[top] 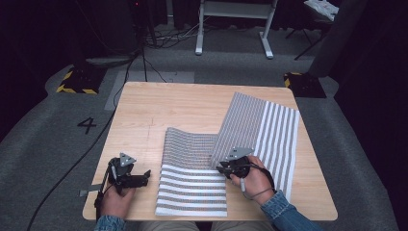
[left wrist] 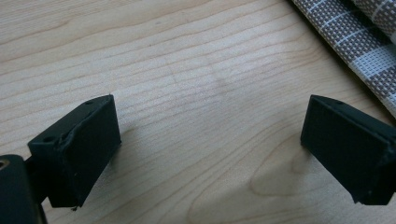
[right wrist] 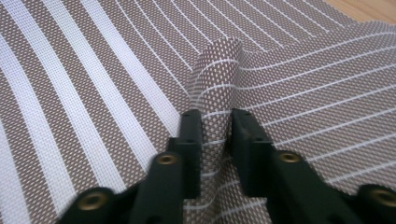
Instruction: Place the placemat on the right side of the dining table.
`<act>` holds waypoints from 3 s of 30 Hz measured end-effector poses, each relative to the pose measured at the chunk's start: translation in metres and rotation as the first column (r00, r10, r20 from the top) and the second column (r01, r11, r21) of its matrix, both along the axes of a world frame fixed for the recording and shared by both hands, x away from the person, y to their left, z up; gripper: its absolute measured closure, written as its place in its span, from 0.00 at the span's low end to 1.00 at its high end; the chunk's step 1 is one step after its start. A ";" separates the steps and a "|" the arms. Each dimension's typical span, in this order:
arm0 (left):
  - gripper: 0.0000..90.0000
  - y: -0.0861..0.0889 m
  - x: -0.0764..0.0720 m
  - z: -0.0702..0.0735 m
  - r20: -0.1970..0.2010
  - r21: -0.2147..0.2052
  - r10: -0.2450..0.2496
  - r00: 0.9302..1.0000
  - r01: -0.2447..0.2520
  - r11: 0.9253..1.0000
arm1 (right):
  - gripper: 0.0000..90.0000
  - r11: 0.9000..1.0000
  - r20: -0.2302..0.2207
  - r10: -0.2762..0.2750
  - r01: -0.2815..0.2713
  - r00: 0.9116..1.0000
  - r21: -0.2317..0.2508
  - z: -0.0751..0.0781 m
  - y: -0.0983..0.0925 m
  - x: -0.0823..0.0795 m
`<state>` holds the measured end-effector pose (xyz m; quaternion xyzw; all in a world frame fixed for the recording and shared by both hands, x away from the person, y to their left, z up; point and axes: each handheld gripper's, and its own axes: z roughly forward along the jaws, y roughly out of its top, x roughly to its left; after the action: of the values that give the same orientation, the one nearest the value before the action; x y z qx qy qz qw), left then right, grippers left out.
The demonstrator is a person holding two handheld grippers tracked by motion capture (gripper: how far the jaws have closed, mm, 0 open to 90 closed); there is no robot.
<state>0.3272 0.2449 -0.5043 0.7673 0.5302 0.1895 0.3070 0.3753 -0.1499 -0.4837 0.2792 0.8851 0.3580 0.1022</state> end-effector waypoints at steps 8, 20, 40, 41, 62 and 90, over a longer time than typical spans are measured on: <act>0.05 0.000 0.000 0.000 0.000 0.000 -0.002 1.000 0.002 1.000 | 0.93 0.999 0.069 -0.018 0.021 0.997 -0.041 0.023 -0.025 -0.006; 0.05 0.000 0.000 0.000 -0.004 -0.001 -0.004 1.000 0.004 1.000 | 0.93 0.992 0.072 -0.081 0.087 0.994 -0.096 0.023 -0.072 -0.029; 0.05 0.000 0.000 0.000 -0.004 -0.001 -0.004 1.000 0.004 1.000 | 0.92 0.984 0.070 -0.170 0.174 0.983 -0.044 0.024 -0.111 -0.054; 0.05 0.000 0.000 0.000 -0.004 -0.001 -0.004 1.000 0.004 1.000 | 0.92 0.984 0.069 -0.171 0.174 0.983 -0.043 0.023 -0.111 -0.054; 0.05 0.000 0.000 0.000 -0.004 -0.001 -0.004 1.000 0.004 1.000 | 0.92 0.981 0.046 -0.189 0.190 0.981 -0.025 0.012 -0.116 -0.057; 0.05 0.000 0.000 0.000 -0.002 0.000 -0.003 1.000 0.003 1.000 | 0.92 0.993 -0.037 -0.119 0.119 0.992 0.006 0.009 -0.105 -0.061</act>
<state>0.3273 0.2450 -0.5041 0.7683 0.5295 0.1883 0.3064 0.3139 -0.2552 -0.4743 0.3384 0.8671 0.3497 0.1062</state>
